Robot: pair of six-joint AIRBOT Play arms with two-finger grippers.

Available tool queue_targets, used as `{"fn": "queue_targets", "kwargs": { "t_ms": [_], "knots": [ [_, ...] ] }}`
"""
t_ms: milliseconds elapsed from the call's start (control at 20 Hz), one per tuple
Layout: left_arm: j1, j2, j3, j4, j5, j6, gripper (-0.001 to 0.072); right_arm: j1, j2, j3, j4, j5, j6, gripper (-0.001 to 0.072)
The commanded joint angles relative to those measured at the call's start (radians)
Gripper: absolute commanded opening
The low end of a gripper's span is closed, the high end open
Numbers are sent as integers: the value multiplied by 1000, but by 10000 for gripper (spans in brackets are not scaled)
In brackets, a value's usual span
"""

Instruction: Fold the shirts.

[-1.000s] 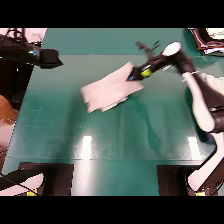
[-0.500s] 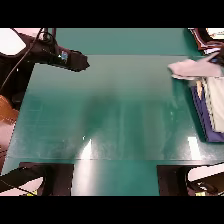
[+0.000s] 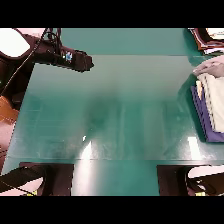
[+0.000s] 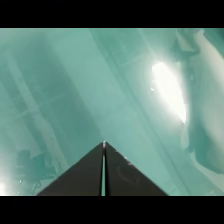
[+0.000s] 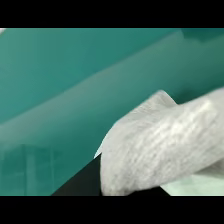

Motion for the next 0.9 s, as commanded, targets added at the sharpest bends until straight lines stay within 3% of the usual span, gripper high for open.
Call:
{"fn": "queue_targets", "kwargs": {
  "t_ms": [0,500,850],
  "knots": [
    [-2,1,0,0,1,1,22,-27,90,-37,39,-41,-1,12],
    [-2,1,0,3,-1,10,23,-161,429,-414,-226,164,-8,13],
    [-2,1,0,4,-9,13,22,-273,695,-811,-439,183,-8,15]
  ]
}}
